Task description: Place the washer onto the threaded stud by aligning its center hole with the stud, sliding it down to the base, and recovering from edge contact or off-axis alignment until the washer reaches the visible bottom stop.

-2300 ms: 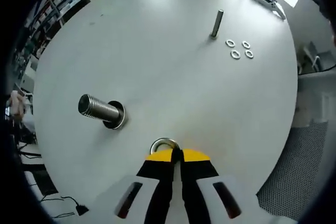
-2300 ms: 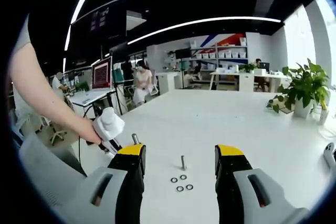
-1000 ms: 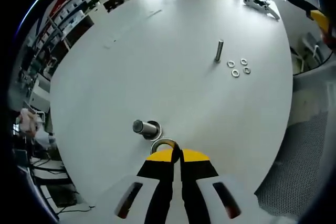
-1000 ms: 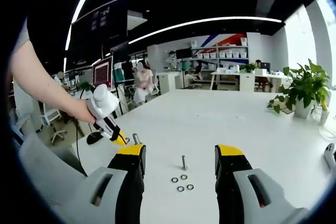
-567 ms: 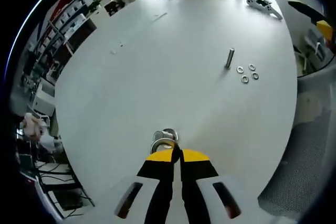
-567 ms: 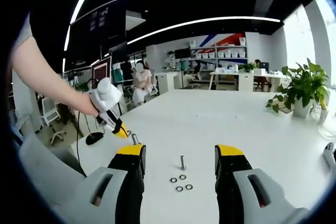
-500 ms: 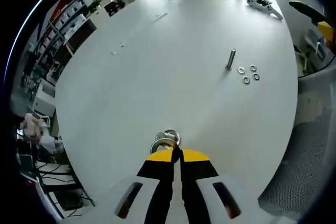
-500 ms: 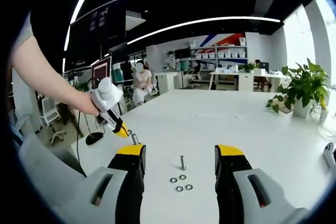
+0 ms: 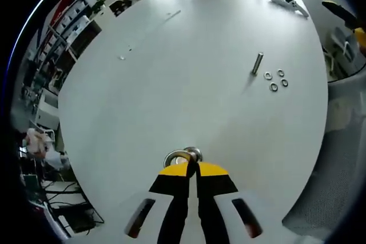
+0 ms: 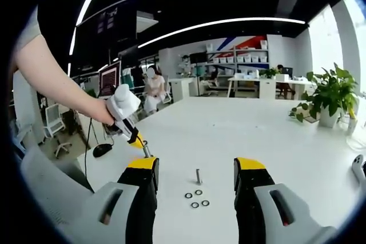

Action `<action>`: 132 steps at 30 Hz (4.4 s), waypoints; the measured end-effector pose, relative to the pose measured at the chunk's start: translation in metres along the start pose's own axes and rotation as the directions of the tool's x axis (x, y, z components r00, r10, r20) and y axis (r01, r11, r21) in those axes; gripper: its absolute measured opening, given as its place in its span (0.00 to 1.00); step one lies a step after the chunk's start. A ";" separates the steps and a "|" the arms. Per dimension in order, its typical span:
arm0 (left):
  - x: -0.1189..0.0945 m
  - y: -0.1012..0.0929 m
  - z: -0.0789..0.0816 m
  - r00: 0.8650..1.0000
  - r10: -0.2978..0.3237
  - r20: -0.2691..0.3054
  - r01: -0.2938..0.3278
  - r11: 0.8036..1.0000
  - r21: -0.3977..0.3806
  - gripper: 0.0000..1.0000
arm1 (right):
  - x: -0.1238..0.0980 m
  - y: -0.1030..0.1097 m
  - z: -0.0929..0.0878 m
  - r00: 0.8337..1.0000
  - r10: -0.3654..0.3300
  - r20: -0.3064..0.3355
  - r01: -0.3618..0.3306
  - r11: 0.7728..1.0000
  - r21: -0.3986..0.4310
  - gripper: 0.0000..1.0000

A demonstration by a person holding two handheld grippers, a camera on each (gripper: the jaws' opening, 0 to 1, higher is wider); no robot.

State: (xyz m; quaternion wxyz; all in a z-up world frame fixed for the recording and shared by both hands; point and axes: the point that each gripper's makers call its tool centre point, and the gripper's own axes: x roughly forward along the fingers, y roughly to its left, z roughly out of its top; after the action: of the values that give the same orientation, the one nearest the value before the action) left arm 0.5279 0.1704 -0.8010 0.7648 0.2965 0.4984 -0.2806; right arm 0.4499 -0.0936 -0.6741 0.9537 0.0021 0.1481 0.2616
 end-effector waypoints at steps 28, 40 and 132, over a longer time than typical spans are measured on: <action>0.006 0.000 -0.004 0.999 0.003 -0.046 -0.003 1.000 -0.001 0.02 | -0.001 0.001 0.001 1.000 0.004 0.004 -0.004 1.000 -0.003 0.55; 0.008 0.001 -0.002 0.999 0.003 -0.045 -0.002 1.000 0.005 0.02 | 0.000 0.001 0.001 1.000 0.002 0.005 -0.002 1.000 0.000 0.55; -0.080 -0.059 0.029 0.877 0.135 0.460 0.057 0.923 -0.380 0.11 | 0.005 0.015 -0.013 0.997 0.048 -0.057 -0.050 0.998 -0.033 0.55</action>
State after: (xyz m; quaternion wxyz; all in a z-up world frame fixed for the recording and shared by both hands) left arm 0.4751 0.1208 -0.7276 0.9124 0.0734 0.3329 -0.2264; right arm 0.4428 -0.0793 -0.6869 0.9424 -0.0181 0.1701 0.2875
